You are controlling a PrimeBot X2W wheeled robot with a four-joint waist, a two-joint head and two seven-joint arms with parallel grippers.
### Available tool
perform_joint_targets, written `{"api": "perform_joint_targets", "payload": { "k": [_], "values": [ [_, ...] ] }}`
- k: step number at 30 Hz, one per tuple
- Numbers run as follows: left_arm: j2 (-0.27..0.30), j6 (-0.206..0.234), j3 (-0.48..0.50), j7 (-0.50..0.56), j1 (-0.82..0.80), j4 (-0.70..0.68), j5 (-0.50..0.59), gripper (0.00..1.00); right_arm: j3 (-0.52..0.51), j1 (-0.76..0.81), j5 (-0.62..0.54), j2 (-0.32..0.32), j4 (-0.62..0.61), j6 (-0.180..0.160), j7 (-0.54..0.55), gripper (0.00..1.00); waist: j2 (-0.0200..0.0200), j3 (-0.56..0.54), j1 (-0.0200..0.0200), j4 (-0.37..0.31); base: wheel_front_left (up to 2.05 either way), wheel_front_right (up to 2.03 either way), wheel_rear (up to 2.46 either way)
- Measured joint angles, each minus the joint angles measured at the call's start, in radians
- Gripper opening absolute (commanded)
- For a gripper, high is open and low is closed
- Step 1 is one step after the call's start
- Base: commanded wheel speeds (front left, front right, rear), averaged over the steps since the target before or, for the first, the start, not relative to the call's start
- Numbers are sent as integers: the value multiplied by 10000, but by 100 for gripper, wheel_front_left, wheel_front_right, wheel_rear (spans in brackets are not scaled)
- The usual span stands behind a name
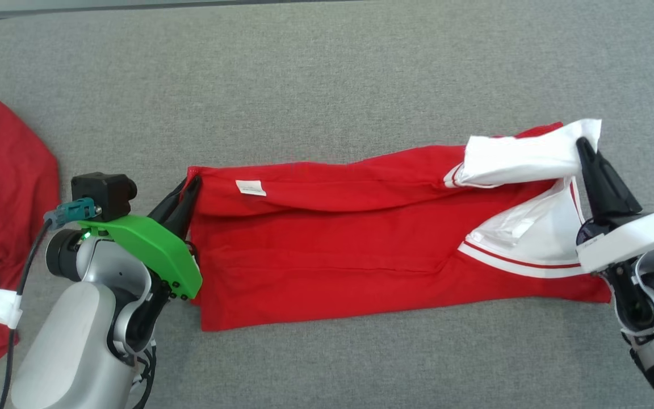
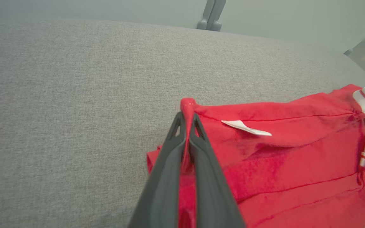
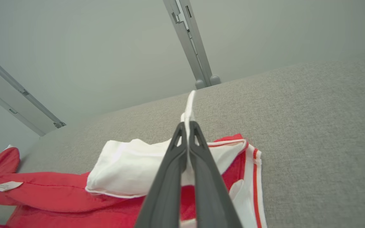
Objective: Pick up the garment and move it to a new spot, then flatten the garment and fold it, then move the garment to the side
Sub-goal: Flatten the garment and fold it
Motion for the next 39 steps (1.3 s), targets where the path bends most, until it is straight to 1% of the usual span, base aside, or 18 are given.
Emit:
{"api": "perform_joint_targets", "payload": {
  "k": [2, 4, 9, 12, 16, 19, 27, 29, 33, 35, 36, 37, 39],
  "values": [
    [6, 52, 40, -17, 135, -138, -4, 0, 42, 319, 54, 163, -213, -10, -27, 0, 0, -87, 0, -117, 0, 0, 0],
    [10, 81, 63, -17, 305, -290, -104, 0, 96, 593, 113, 286, -347, -92, -29, 0, 0, -148, 0, -237, 0, 0, 0],
    [50, 180, 54, -13, 732, -460, -174, 0, 134, 1225, 109, 309, -604, -251, -115, 0, 0, -235, 0, -468, 0, 0, 0],
    [105, 232, 63, -12, 832, -602, -174, 0, 121, 1428, 92, 234, -744, -267, -119, 0, 0, -240, 0, -494, 0, 0, 0],
    [173, 380, 230, -31, 909, -786, -173, 0, -25, 1558, 92, 125, -1043, -405, -203, 0, 0, -253, 0, -476, 0, 0, 0],
    [234, 412, 311, -90, 946, -909, -174, 0, -44, 1637, 90, 77, -1277, -426, -203, 0, 0, -275, 0, -447, 0, 0, 0],
    [238, 445, 284, -115, 1426, -1001, -263, 0, 397, 2371, 82, 136, -1590, -422, -105, 0, 0, -328, 0, -356, 0, 0, 0],
    [240, 510, 280, -111, 1470, -1014, -265, 0, 422, 2454, 38, 127, -1615, -431, -102, 0, 0, -334, 0, -350, 0, 0, 0],
    [261, 545, 274, -71, 1504, -1129, -263, 0, 370, 2489, -127, 25, -1697, -614, -104, 0, 0, -337, 0, -364, 0, 0, 0],
    [297, 545, 272, -69, 1547, -1177, -263, 0, 353, 2490, -309, -105, -1697, -621, -102, 0, 0, -340, 0, -376, 0, 0, 0],
    [307, 545, 268, -69, 1592, -1197, -263, 0, 343, 2489, -387, -196, -1695, -698, -102, 0, 0, -342, 1, -382, 0, 0, 0],
    [316, 545, 247, -56, 1643, -1223, -263, 0, 314, 2489, -435, -255, -1693, -706, -102, 0, 0, -343, 1, -386, 0, 0, 0],
    [313, 545, 198, -4, 1761, -1285, -265, 6, 307, 2489, -550, -330, -1680, -779, -86, 0, 0, -344, 1, -387, 0, 0, 0]
  ]
}}
